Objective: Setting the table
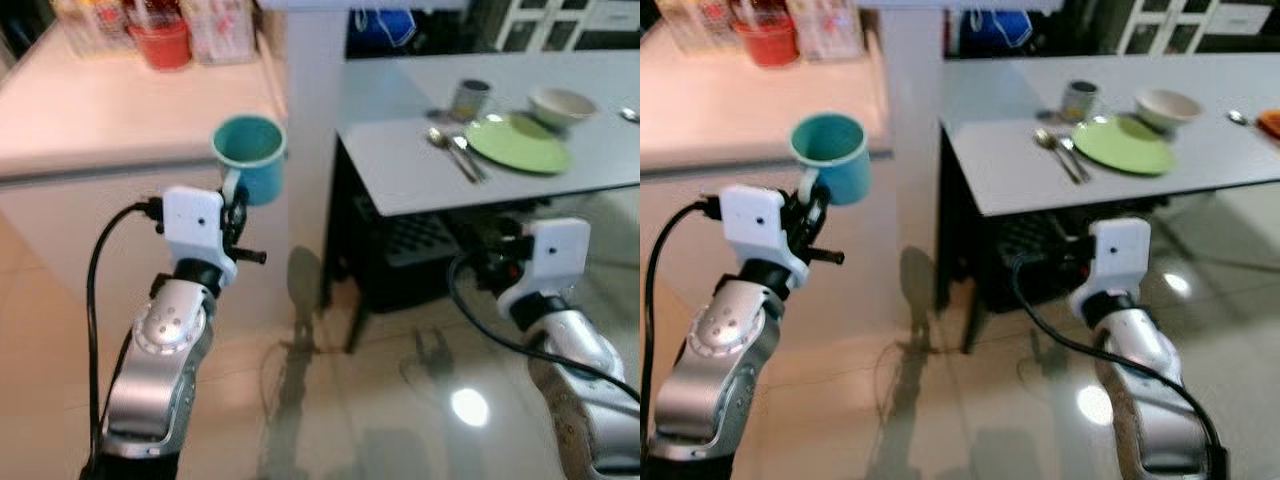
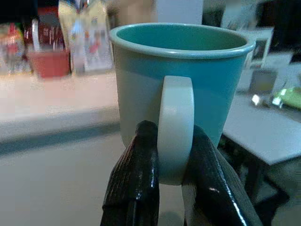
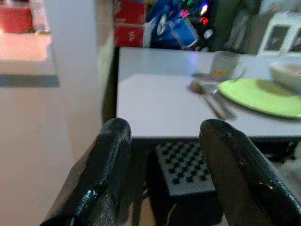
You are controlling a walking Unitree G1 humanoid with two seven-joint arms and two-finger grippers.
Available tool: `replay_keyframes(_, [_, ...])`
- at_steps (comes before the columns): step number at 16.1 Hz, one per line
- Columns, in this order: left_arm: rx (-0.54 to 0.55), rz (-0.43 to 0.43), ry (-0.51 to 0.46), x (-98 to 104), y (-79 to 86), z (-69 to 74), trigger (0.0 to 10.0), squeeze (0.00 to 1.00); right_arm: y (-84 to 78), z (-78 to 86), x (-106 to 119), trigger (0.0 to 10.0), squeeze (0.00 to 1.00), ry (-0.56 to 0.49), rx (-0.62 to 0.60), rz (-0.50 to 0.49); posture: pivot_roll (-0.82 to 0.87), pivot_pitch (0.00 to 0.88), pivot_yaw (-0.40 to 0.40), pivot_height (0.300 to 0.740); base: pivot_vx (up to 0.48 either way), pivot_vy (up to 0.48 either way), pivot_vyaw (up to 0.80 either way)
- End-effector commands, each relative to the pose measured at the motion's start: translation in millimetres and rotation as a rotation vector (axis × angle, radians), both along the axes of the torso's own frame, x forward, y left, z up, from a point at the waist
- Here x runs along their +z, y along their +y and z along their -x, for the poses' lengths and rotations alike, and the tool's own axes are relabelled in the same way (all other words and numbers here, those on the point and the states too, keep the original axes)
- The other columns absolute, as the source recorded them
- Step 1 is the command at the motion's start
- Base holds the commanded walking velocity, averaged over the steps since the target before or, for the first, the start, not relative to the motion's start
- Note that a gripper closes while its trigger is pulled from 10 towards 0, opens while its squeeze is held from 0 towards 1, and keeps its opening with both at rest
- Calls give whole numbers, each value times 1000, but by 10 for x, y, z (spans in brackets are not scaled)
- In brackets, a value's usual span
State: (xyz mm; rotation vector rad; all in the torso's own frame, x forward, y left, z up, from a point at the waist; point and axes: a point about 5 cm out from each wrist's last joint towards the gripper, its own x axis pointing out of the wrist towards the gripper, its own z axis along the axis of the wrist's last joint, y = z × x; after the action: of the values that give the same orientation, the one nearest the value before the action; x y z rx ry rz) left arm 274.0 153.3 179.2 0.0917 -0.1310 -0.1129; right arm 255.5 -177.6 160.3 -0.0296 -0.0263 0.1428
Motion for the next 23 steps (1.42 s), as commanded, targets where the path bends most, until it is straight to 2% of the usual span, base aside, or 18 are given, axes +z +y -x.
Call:
replay_keyframes(1, [14, 4, -18, 42, 41, -27, 10000, 0, 8, -2, 39, 10000, 0, -19, -8, 7, 11, 42, -1, 740, 0, -458, 0])
replay_keyframes(3, [11, 7, -28, 60, 14, -36, 10000, 0, 21, 7, 64, 10000, 0, -25, 2, 7, 6, 46, -14, 740, 0, -459, 0])
replay_keyframes(6, [1, -15, -19, 23, -38, 22, 10000, 0, -20, -19, 41, 10000, 0, -21, 1, 24, 26, 40, -19, 740, 0, -463, 0])
replay_keyframes(10, [13, -11, -38, 72, 16, -59, 10000, 0, 32, -15, 84, 10000, 0, -41, 5, 44, 0, 33, -16, 740, 0, -462, 0])
replay_keyframes(12, [-1, -18, -41, 63, -55, -43, 10000, 0, -63, -1, 61, 10000, 0, -33, -1, 77, 10, 26, -30, 740, 0, -461, 0])
replay_keyframes(14, [-7, -32, -42, 57, -66, -16, 10000, 0, -123, -27, 57, 10000, 0, -30, -41, 54, 13, 22, -34, 740, 0, -463, 284])
replay_keyframes(17, [11, -22, -53, 84, -34, -74, 10000, 0, -60, -59, 91, 10000, 0, -44, -47, 37, -1, 26, -34, 740, 0, -463, 708])
replay_keyframes(20, [5, -28, -46, 58, -71, -32, 10000, 0, -84, -62, 40, 10000, 0, -31, -67, 21, 12, 27, -35, 740, 0, -463, 0])
replay_keyframes(23, [11, -25, -48, 71, -30, -91, 10000, 0, -34, -73, 60, 10000, 0, -42, -64, 24, -7, 28, -16, 740, 0, -463, 0])
